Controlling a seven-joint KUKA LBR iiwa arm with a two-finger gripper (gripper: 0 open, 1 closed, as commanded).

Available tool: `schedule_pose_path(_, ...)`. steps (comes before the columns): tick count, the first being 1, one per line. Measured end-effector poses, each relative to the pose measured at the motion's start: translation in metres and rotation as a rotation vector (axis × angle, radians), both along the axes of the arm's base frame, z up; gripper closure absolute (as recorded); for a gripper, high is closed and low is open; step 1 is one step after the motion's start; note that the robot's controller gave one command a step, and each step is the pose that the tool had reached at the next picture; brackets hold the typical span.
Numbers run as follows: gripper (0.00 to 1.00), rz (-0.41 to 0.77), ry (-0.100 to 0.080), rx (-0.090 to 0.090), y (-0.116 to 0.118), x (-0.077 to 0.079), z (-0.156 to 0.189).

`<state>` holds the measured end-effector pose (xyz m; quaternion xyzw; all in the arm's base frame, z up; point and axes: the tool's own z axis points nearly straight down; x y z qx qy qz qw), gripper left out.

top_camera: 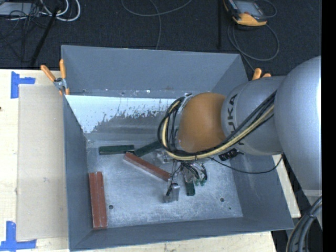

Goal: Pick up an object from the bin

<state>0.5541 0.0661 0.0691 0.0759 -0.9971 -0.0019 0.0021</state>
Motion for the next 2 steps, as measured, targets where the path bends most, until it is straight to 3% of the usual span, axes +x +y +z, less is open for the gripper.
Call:
schedule_pose_path(1,1.0,-0.006,-0.003,-0.003,-0.004,0.002,0.0)
schedule_pose_path(2,1.0,0.025,-0.015,-0.003,-0.047,0.013,0.191)
